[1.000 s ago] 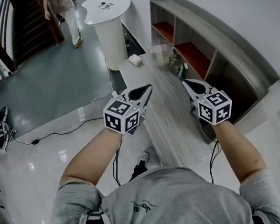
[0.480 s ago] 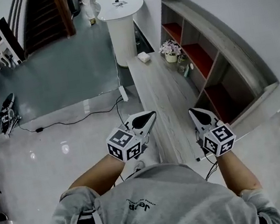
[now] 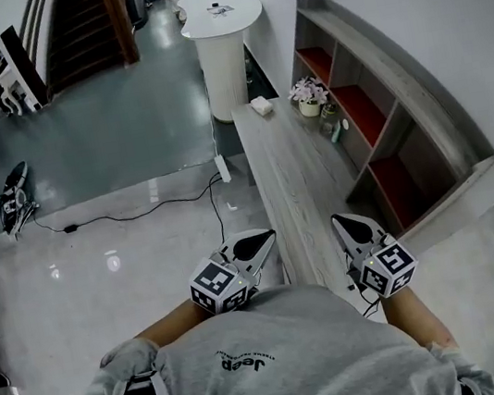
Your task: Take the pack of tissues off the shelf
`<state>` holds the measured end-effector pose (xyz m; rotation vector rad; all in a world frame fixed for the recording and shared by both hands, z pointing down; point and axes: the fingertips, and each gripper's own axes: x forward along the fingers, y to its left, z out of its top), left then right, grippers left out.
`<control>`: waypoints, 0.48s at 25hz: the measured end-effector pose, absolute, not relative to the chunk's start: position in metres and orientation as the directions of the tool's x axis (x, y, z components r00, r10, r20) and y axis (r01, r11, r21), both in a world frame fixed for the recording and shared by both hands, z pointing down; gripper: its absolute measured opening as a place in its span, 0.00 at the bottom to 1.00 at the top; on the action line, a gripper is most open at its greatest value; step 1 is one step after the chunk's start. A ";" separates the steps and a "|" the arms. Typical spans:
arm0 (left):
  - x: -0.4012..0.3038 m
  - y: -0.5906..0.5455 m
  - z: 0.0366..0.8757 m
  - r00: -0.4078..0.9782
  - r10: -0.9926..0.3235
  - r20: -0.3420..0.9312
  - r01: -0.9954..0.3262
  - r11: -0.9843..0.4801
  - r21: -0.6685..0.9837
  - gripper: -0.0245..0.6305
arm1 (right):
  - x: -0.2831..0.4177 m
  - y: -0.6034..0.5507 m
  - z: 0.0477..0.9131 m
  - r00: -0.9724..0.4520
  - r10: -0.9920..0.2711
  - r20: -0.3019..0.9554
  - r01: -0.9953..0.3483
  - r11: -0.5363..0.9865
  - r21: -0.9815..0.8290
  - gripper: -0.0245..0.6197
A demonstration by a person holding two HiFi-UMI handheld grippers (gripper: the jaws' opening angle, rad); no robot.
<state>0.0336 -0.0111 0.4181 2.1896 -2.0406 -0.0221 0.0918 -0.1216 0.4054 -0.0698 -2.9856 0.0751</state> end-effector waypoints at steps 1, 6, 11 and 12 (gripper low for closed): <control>0.033 -0.011 0.419 0.076 -0.993 0.089 -0.990 -0.065 0.123 0.05 | 0.092 -0.121 0.406 -0.987 0.049 0.154 0.042 0.998 -0.051 0.05; 0.027 -0.006 0.421 0.067 -0.994 0.082 -0.992 -0.058 0.109 0.05 | 0.089 -0.121 0.409 -0.985 0.051 0.165 0.043 0.998 -0.051 0.05; 0.023 0.000 0.416 0.040 -0.997 0.071 -0.992 -0.031 0.119 0.05 | 0.085 -0.118 0.409 -0.984 0.067 0.165 0.061 0.997 -0.042 0.05; 0.022 0.001 0.415 0.035 -0.997 0.068 -0.993 -0.027 0.119 0.05 | 0.084 -0.117 0.408 -0.984 0.070 0.165 0.064 0.997 -0.040 0.05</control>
